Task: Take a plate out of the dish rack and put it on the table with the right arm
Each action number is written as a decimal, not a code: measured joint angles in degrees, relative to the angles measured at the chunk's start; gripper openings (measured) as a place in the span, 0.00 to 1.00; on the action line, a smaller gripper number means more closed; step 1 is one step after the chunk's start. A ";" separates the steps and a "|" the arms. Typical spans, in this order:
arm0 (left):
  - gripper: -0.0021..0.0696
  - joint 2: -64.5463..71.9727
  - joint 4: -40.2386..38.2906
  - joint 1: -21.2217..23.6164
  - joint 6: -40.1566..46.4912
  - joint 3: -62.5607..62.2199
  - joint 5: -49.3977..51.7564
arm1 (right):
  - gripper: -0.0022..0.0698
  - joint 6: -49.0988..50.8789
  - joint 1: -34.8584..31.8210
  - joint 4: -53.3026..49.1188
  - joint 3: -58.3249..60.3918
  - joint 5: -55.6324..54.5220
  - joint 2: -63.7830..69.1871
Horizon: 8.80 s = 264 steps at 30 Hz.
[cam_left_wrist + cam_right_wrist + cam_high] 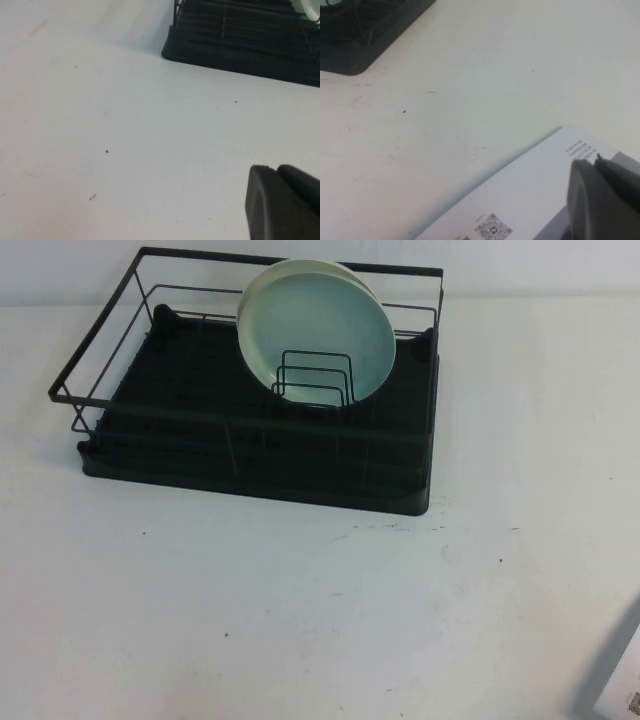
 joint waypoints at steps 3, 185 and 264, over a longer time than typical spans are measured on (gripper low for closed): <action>0.02 0.00 0.00 0.00 0.00 0.00 0.00 | 0.00 0.00 0.00 0.00 0.00 0.00 0.00; 0.02 0.00 0.00 0.00 0.00 0.00 0.00 | 0.45 -74.49 18.36 52.72 -109.60 -2.45 125.96; 0.02 0.00 0.00 0.00 0.00 0.00 0.00 | 0.06 1.67 26.83 26.44 -74.79 21.85 102.61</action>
